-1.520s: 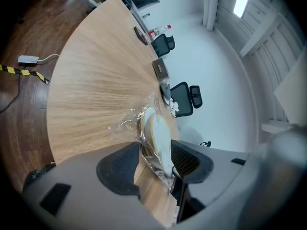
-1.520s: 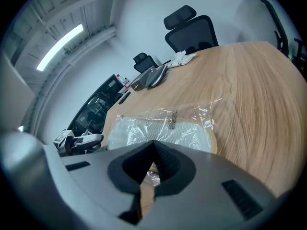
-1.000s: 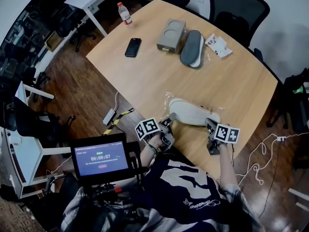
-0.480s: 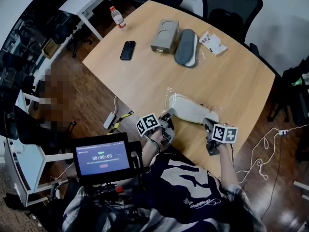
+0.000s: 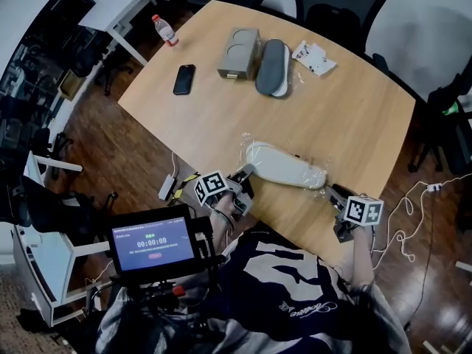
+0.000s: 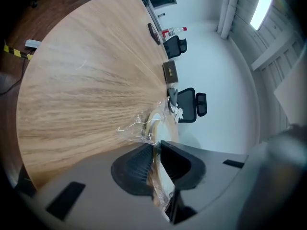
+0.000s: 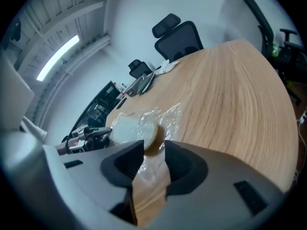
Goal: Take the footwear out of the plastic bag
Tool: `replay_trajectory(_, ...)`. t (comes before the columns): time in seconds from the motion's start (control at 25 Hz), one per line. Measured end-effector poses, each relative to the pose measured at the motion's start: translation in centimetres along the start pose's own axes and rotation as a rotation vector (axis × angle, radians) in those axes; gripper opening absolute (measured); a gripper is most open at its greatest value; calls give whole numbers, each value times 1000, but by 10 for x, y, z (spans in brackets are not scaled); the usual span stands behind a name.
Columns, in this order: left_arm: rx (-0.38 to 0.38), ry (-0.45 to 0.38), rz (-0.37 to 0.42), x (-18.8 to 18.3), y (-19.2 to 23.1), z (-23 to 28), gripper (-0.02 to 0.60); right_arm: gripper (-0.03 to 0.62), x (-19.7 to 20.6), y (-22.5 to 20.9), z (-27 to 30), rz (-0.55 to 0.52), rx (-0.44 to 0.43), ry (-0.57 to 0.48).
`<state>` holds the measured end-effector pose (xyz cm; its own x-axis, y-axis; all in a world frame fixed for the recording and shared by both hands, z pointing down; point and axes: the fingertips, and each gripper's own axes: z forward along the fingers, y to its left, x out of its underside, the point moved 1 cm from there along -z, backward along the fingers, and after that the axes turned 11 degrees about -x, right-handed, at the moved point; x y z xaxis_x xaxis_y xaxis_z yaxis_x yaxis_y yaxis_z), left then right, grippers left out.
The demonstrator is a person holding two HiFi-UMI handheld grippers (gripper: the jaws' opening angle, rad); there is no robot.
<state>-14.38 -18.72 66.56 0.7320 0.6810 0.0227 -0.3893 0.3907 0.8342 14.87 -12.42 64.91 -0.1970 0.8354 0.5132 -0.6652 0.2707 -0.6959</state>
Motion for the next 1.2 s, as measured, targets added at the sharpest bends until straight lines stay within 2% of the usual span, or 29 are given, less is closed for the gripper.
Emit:
replay_trajectory(0.2,-9,30,4,1,2,3,52,123,4,-5,12,-139,-4,151)
replay_trajectory(0.32,-10,33,6,1,2,4,52,123,0,4,22,-150,-73,161)
replay_trajectory(0.44,-10,42,3,0,2,5,52,123,-1,4,32,-140,-67,187)
replay_trajectory(0.6,2,57,-1,1,4,5,52,146,-6,-1,35,-45,-82,202)
replay_trajectory(0.72,4,65,-8,0,4,4,52,155,-10,4,41,69,-159,203)
replay_trajectory(0.8,5,52,-39,-2,5,4,52,166,-12,10,48,108,-208,211)
replay_trajectory(0.92,20,26,-99,-4,9,4,52,161,-20,11,48,138,-237,144)
replay_trajectory(0.96,23,21,-106,-4,10,5,52,132,-24,10,43,164,-259,100)
replay_trajectory(1.0,23,21,-108,-4,11,5,52,78,-28,12,38,199,-307,47)
replay_trajectory(1.12,20,33,-103,-3,11,5,52,61,-34,41,32,309,-551,-78)
replay_trajectory(1.16,18,36,-99,-4,11,5,52,61,-31,48,34,314,-576,-79)
replay_trajectory(1.2,16,38,-95,-5,11,4,52,66,-25,49,37,298,-557,-60)
